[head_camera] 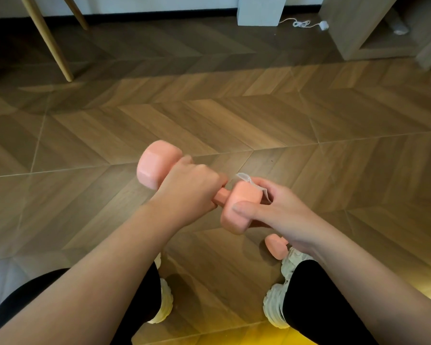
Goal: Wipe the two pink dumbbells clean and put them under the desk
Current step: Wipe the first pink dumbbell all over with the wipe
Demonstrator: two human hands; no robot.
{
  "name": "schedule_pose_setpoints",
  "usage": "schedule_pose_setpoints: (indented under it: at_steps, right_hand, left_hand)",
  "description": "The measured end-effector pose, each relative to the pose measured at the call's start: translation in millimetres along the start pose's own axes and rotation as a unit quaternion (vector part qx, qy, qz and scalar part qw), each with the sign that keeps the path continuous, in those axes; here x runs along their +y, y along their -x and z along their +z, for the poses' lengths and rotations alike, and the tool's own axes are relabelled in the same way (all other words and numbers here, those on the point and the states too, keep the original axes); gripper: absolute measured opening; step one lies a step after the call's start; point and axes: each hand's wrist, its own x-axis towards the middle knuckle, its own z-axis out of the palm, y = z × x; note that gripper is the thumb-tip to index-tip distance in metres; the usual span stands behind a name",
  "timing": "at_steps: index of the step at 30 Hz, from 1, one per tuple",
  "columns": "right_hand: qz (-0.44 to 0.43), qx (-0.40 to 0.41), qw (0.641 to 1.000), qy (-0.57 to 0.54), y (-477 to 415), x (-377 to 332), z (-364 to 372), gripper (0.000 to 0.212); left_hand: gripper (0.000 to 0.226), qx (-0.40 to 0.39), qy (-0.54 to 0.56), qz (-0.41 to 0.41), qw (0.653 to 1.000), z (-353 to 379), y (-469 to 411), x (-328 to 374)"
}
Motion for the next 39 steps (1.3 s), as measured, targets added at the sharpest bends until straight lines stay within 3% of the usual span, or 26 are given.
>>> schedule_pose_setpoints:
  at_steps: [3,7,9,10,11,12,14,15,16,18,21,25,28,31,35,37,39]
  right_hand:
    - [0.044,0.034,0.991,-0.120,-1.7,1.5,11.3,0.038]
    - [0.071,0.072,0.970,-0.221,-1.2,-6.9,11.1,0.051]
    - [0.067,0.082,0.962,-0.251,0.4,-11.8,7.1,0.053]
    - [0.062,0.086,0.961,-0.257,1.2,-13.5,5.3,0.054]
    - [0.056,0.088,0.959,-0.263,1.8,-14.7,4.1,0.055]
    - [0.050,0.087,0.958,-0.269,2.2,-14.6,3.0,0.057]
    - [0.045,0.078,0.957,-0.277,3.2,-14.4,4.2,0.064]
    - [0.046,0.073,0.957,-0.276,3.4,-14.1,6.8,0.068]
    - [0.048,0.066,0.959,-0.271,3.6,-12.8,9.7,0.070]
    - [0.048,0.047,0.965,-0.252,4.2,-9.4,15.8,0.066]
    - [0.020,0.027,0.978,-0.206,5.1,-6.1,22.9,0.058]
    - [-0.030,0.049,0.990,-0.131,7.9,-8.3,25.7,0.067]
    - [-0.086,0.060,0.994,0.016,15.0,-13.1,31.5,0.066]
    - [-0.125,0.112,0.976,0.140,18.8,-17.6,35.8,0.061]
    - [-0.216,0.243,0.890,0.318,17.6,-12.3,38.3,0.064]
    - [-0.202,0.220,0.884,0.361,15.7,-9.5,36.0,0.070]
    - [-0.159,0.161,0.903,0.364,13.7,-8.8,32.2,0.078]
  left_hand:
    - [0.027,0.062,0.045,-0.031,0.997,3.1,-2.1,-6.2]
    - [0.033,0.189,0.108,-0.083,0.972,5.9,-5.2,-6.9]
    - [0.029,0.215,0.201,-0.167,0.941,-0.3,-5.3,-7.0]
    - [0.027,0.197,0.278,-0.243,0.908,-3.2,-6.3,-7.7]
    - [0.025,0.156,0.377,-0.328,0.852,-6.2,-8.2,-9.2]
    - [0.026,0.101,0.504,-0.393,0.763,-11.5,-10.9,-10.2]
    - [0.026,0.017,0.734,-0.407,0.543,-17.7,-16.1,-10.1]
    - [0.022,-0.006,0.803,-0.385,0.455,-19.9,-18.5,-8.4]
    - [0.019,-0.014,0.843,-0.365,0.395,-21.5,-21.5,-6.0]
    - [0.023,0.009,0.868,-0.368,0.334,-24.5,-26.1,-0.4]
    - [0.017,0.029,0.882,-0.370,0.292,-27.8,-27.9,0.2]
    - [0.028,0.073,0.892,-0.361,0.262,-31.2,-26.3,-2.5]
    - [0.034,0.135,0.882,-0.381,0.240,-29.6,-24.1,-0.7]
    - [0.033,0.175,0.871,-0.401,0.224,-26.6,-23.6,-2.8]
    - [0.031,0.199,0.862,-0.403,0.233,-22.8,-23.1,-4.9]
    - [0.031,0.203,0.859,-0.399,0.248,-21.5,-22.4,-3.7]
    - [0.030,0.206,0.857,-0.389,0.270,-20.8,-22.2,-2.2]
